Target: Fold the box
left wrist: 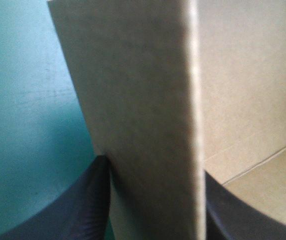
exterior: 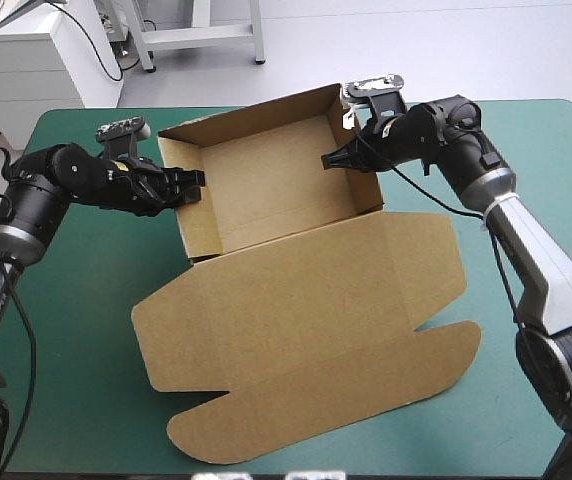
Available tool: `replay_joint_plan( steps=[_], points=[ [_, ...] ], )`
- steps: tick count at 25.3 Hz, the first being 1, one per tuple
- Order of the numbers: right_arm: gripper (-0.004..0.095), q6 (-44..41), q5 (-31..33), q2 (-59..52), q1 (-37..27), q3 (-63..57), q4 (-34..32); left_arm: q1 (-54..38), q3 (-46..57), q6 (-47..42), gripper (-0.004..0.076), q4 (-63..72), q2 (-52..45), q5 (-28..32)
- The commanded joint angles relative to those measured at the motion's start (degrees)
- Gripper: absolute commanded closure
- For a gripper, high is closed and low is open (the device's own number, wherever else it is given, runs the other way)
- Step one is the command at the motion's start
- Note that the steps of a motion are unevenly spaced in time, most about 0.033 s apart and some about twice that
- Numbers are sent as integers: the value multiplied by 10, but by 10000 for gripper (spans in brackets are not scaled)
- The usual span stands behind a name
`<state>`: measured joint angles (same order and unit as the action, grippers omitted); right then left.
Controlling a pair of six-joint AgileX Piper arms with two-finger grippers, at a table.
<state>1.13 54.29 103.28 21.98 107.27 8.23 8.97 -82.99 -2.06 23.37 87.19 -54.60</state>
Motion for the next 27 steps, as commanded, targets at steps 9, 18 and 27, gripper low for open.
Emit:
replay_joint_plan(
  steps=[9,18,27],
  points=[
    [927,-44,13,-33,13,15,-6,29,-18,-22,731,-46,-18,24],
    [927,-98,95,-33,15,-36,-101,110,-200,-45,731,-208,88,-83],
    [927,-122,81,-33,16,-138,-95,131,-236,-70,731,-200,218,-169]
  ],
)
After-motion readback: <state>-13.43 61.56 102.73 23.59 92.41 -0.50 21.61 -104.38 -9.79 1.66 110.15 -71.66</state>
